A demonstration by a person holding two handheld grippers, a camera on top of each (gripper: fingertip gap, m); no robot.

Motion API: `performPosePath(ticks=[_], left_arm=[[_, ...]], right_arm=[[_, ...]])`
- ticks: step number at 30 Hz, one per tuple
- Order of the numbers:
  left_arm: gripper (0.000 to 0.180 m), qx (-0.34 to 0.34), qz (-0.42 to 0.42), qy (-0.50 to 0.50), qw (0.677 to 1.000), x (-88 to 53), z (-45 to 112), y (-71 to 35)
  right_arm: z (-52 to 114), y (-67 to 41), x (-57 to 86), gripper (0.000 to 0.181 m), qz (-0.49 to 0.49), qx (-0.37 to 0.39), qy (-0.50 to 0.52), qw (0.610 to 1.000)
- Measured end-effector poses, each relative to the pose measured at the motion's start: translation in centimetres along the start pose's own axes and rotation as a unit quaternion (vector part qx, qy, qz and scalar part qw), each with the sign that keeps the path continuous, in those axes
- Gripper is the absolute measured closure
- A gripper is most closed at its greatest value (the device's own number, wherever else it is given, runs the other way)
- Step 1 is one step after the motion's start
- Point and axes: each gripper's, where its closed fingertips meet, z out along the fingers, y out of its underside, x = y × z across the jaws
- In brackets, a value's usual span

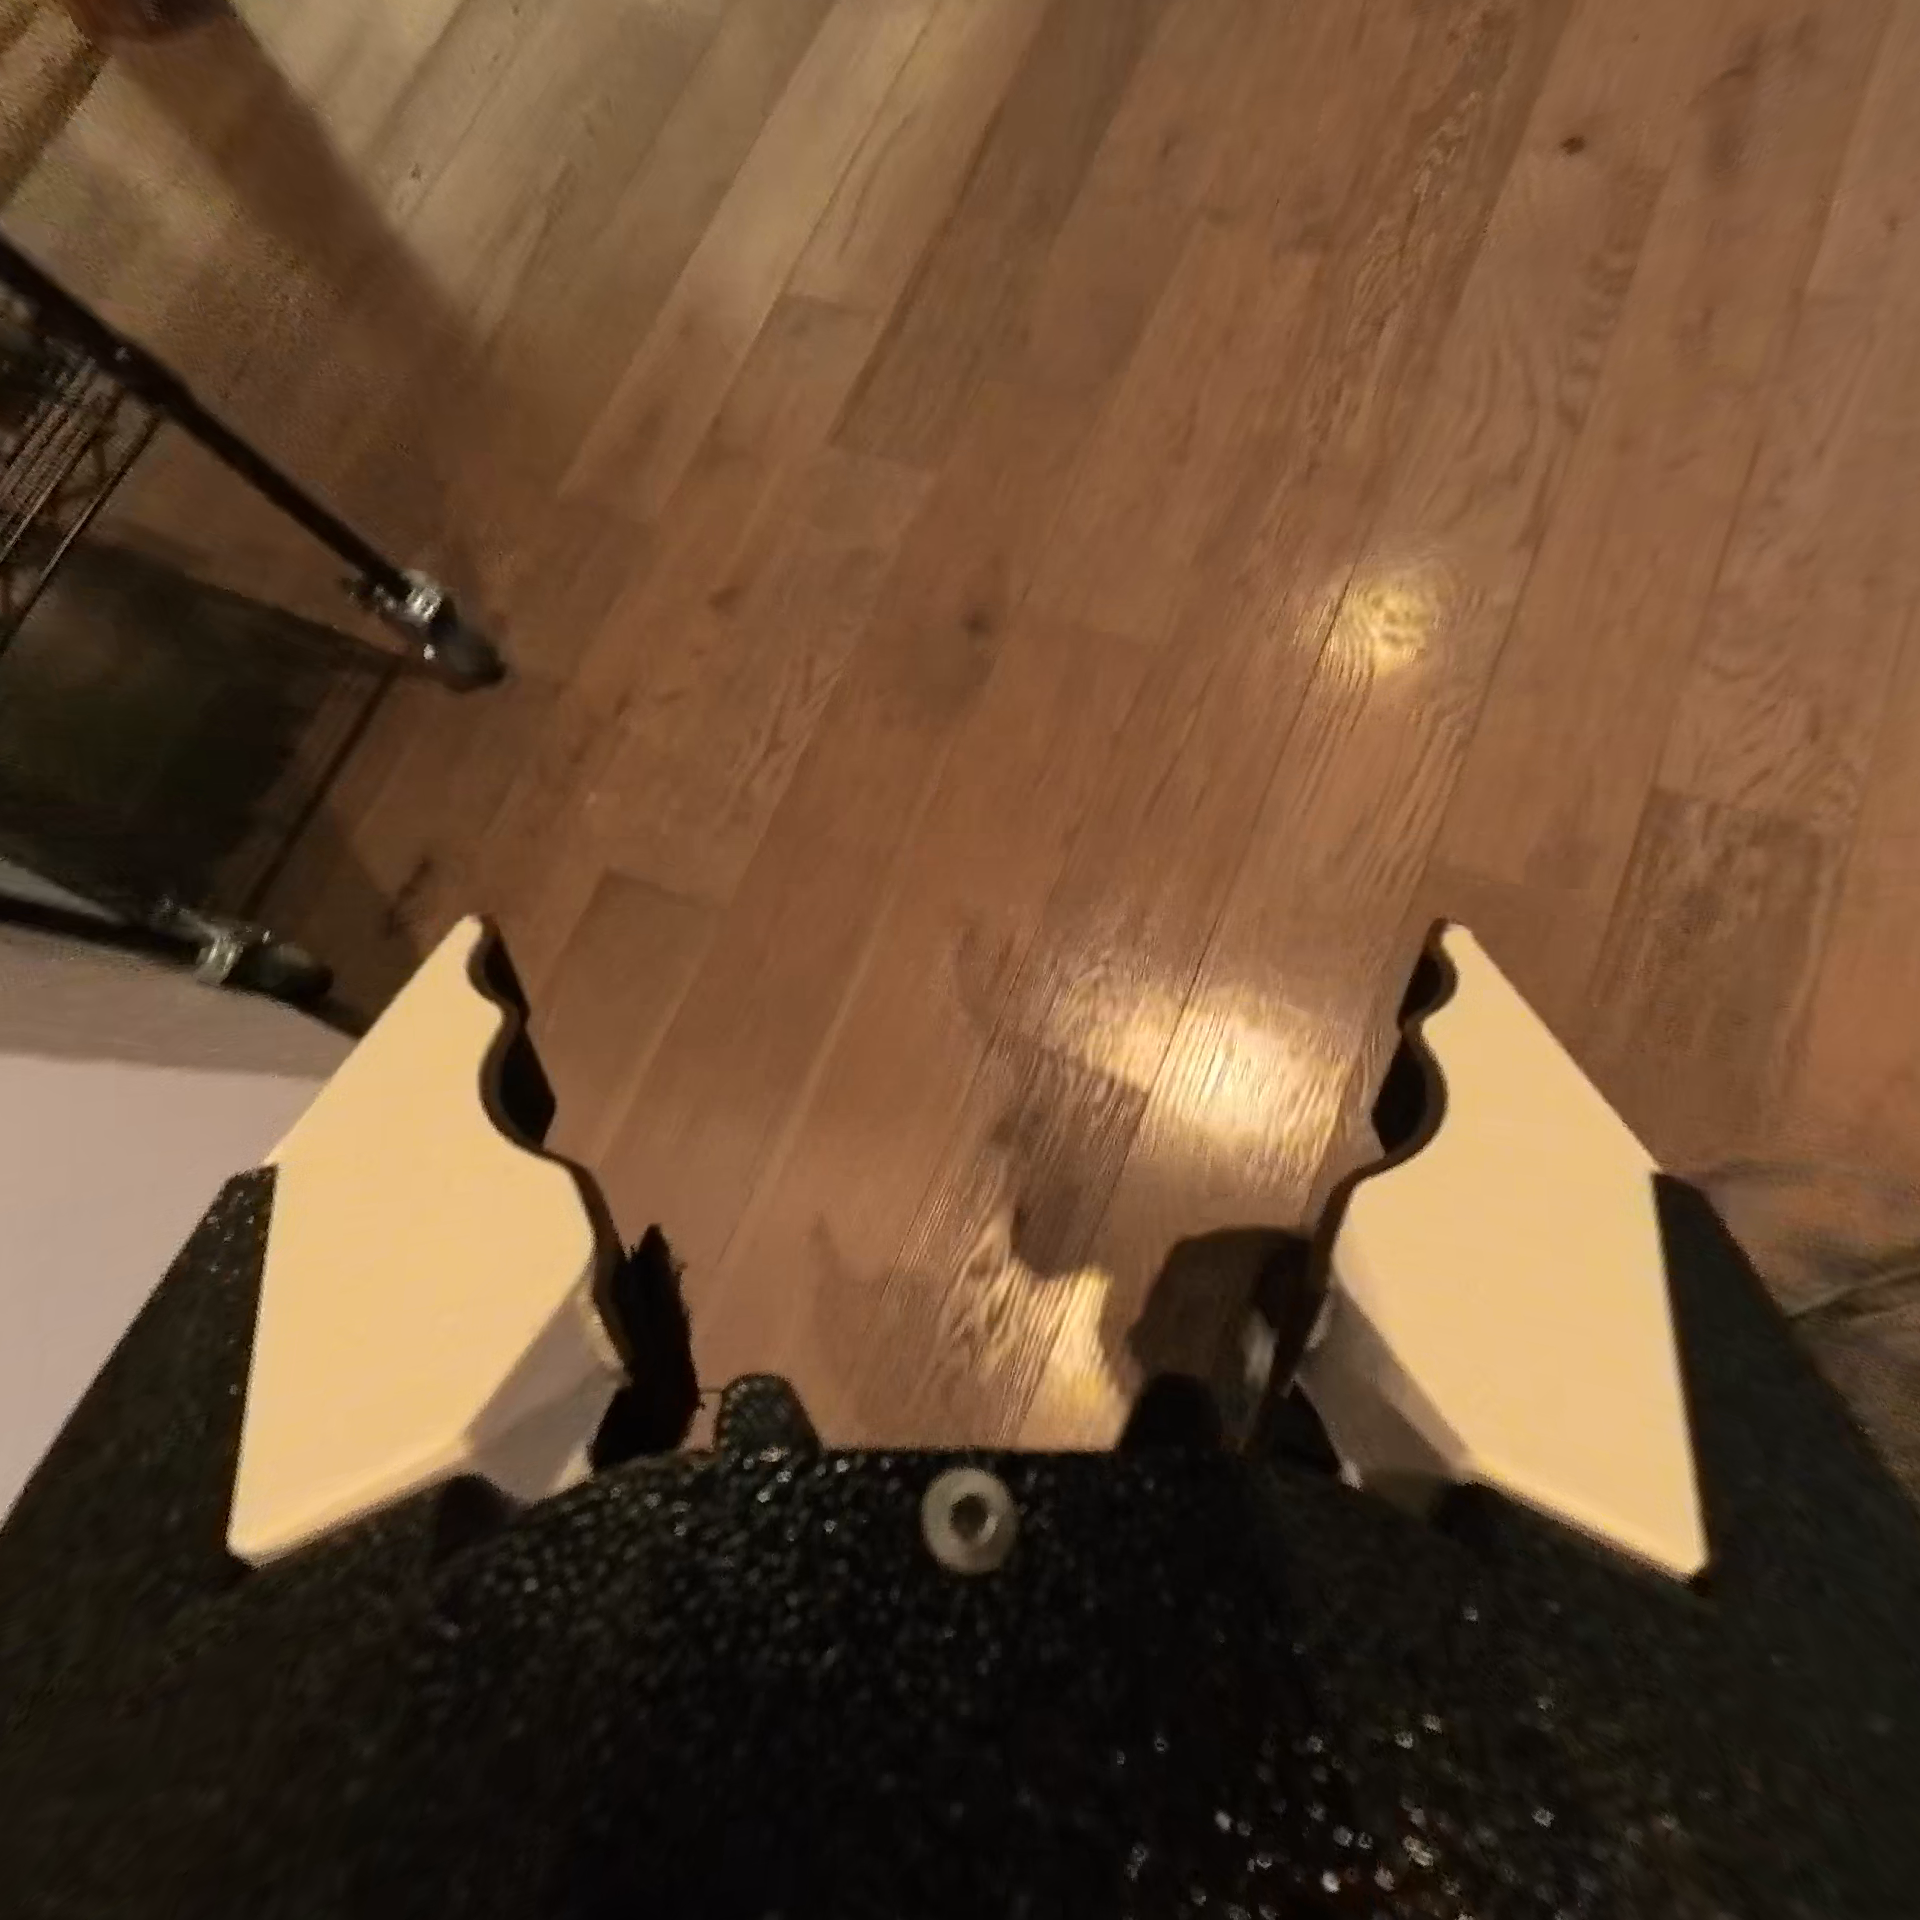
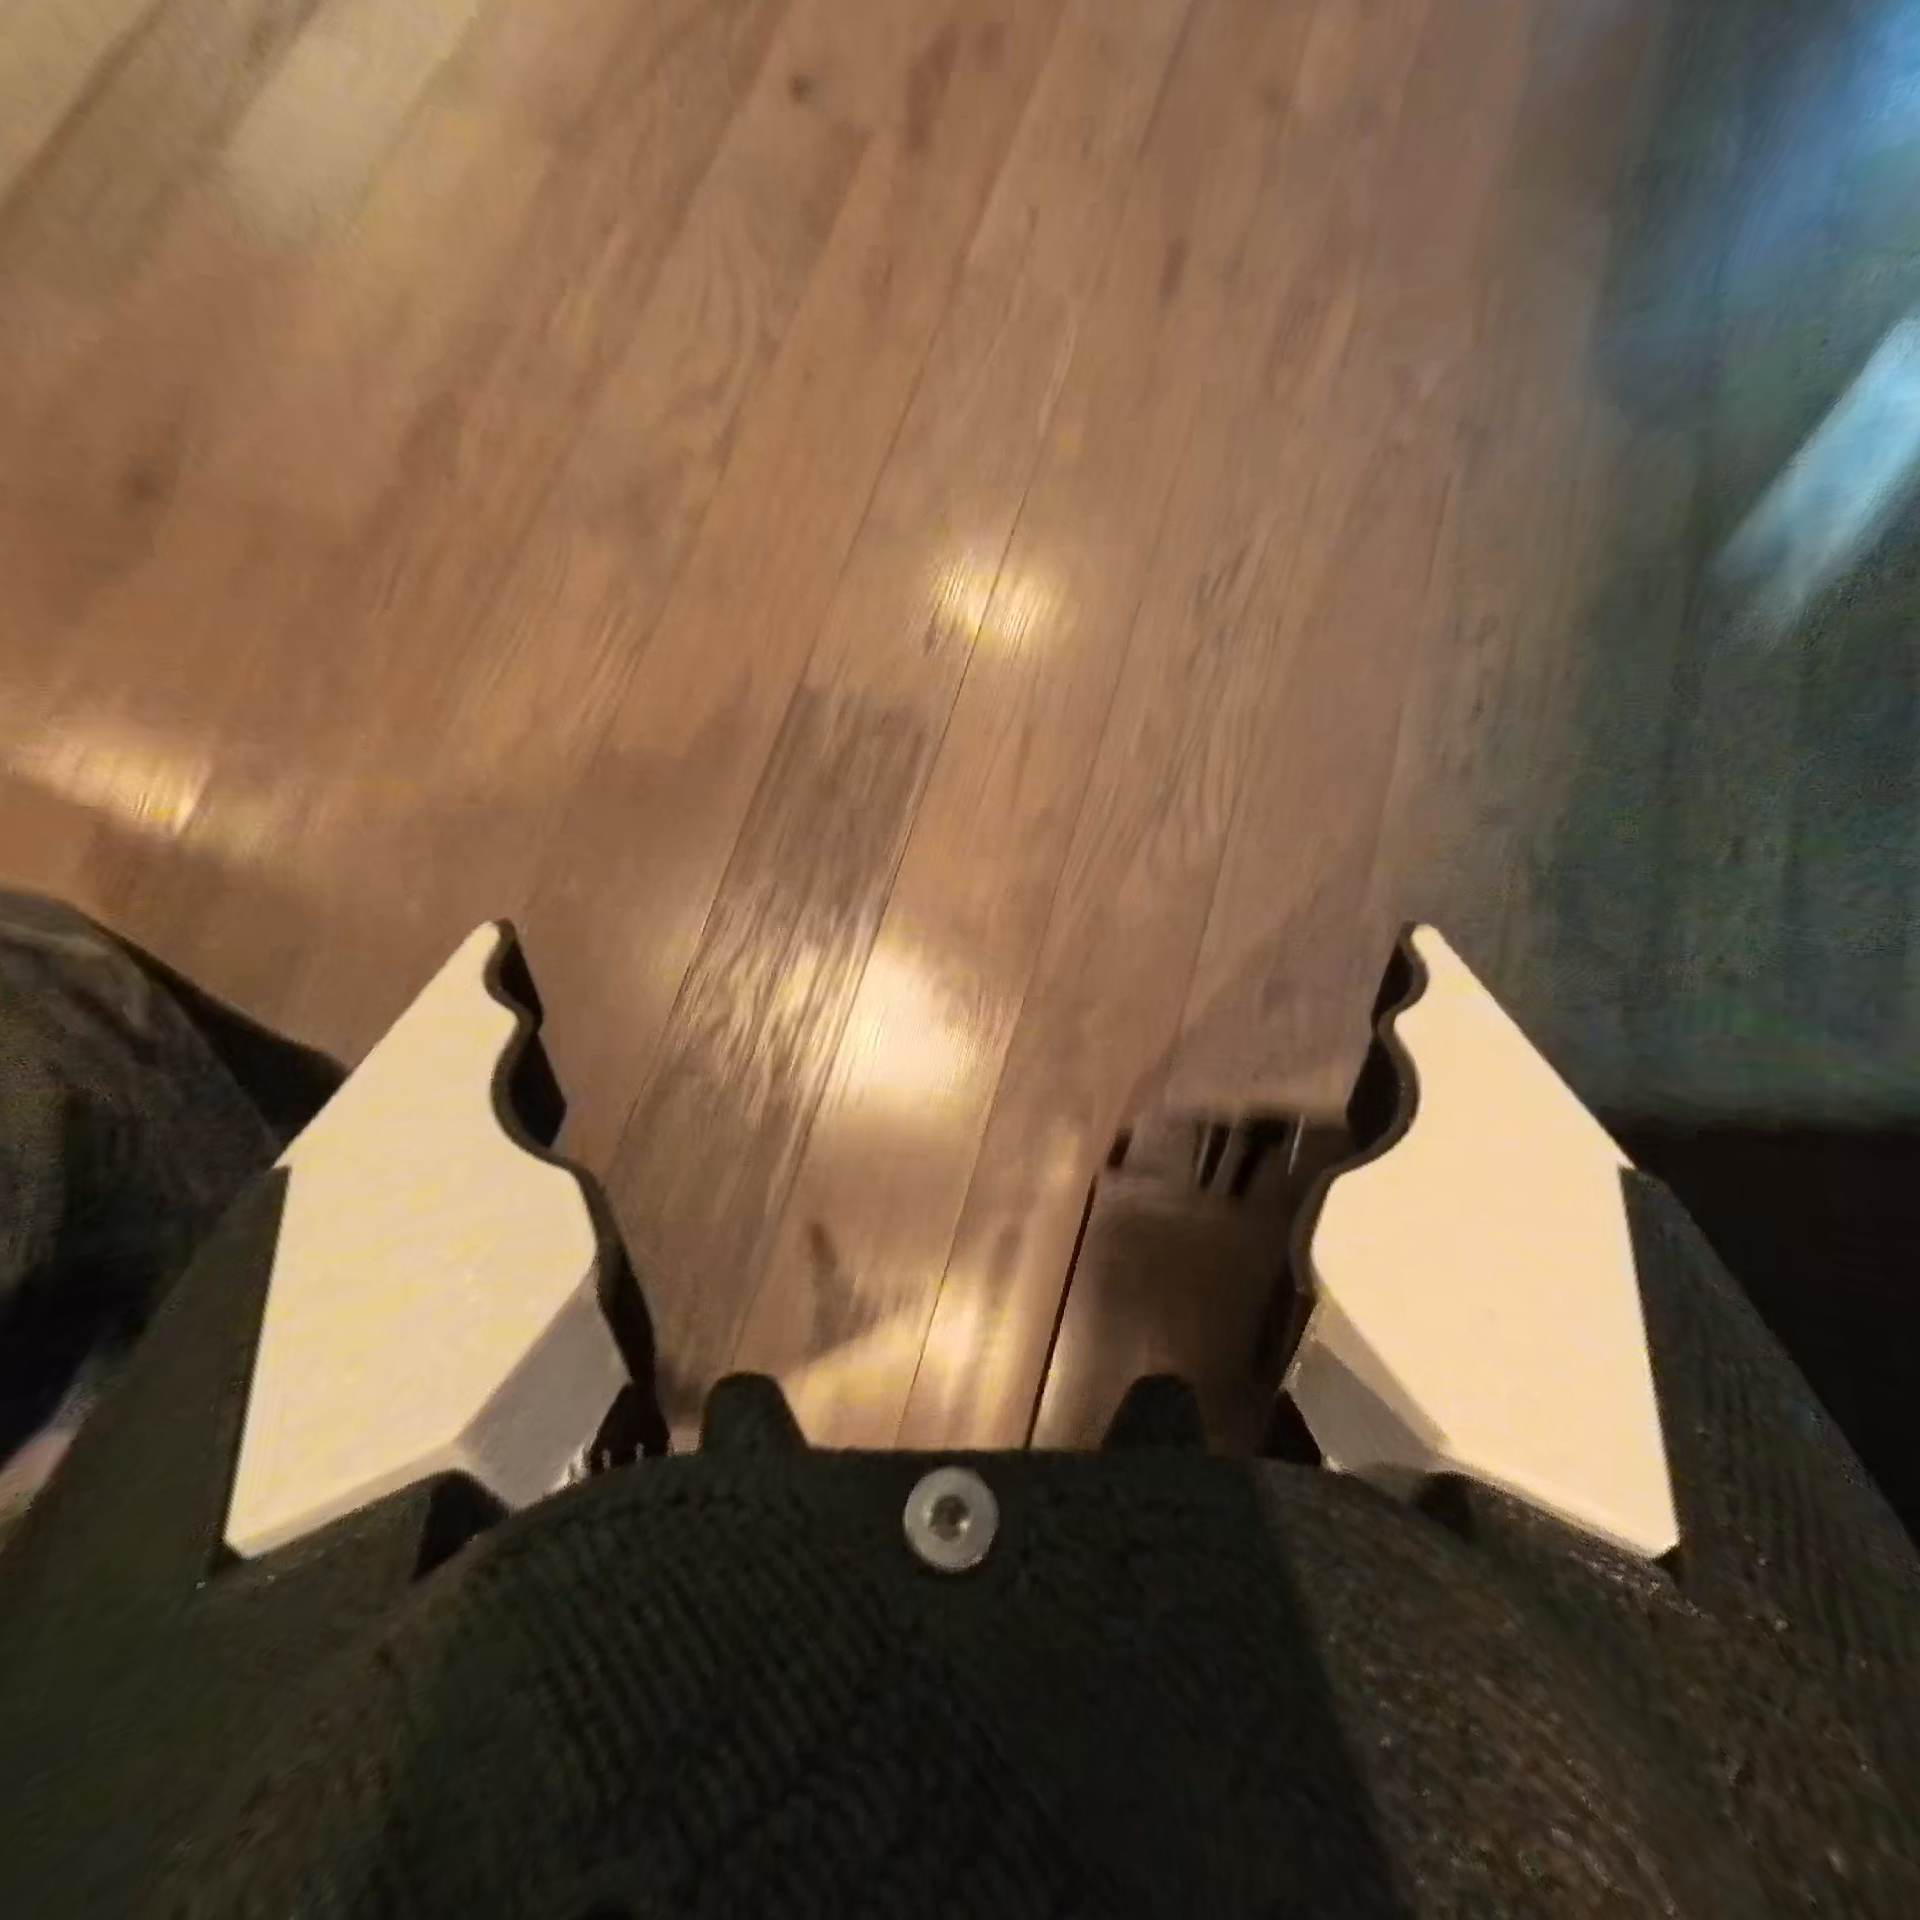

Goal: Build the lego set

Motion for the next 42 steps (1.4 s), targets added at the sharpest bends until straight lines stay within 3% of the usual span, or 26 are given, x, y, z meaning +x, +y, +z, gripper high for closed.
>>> performPosePath(ticks=[6,9,15,22,25,32,36,40,42], left_arm=[[0.021,-0.072,0.040,0.012,0.997,10.7,15.5,-8.9],[0.021,-0.120,0.060,0.039,0.990,18.7,22.9,-16.6],[0.021,-0.055,0.169,0.122,0.976,40.6,38.5,-41.1],[0.024,0.045,0.213,0.216,0.952,71.8,54.6,-63.9],[0.021,0.010,0.224,0.242,0.944,83.3,57.6,-69.3],[0.021,-0.030,0.249,0.256,0.933,102.7,67.0,-78.9],[0.021,-0.147,0.300,0.303,0.893,112.4,75.6,-81.3],[0.020,-0.196,0.277,0.313,0.887,124.6,83.1,-90.9],[0.021,-0.172,0.262,0.315,0.896,132.1,86.3,-97.9]], right_arm=[[18.1,-16.1,13.4,0.022,0.099,0.044,0.084,0.991],[23.2,-19.1,20.5,0.021,0.199,0.002,0.133,0.971],[28.4,-22.1,35.0,0.021,0.307,-0.035,0.251,0.917],[38.1,-21.1,49.6,0.022,0.381,-0.160,0.304,0.858],[42.8,-27.0,58.3,0.021,0.426,-0.167,0.322,0.829],[62.5,-47.6,83.2,0.021,0.383,-0.088,0.329,0.859],[75.7,-53.3,92.5,0.021,0.439,-0.132,0.292,0.839],[83.6,-59.9,100.4,0.021,0.469,-0.160,0.297,0.816],[86.1,-63.2,104.4,0.021,0.472,-0.170,0.319,0.804]])
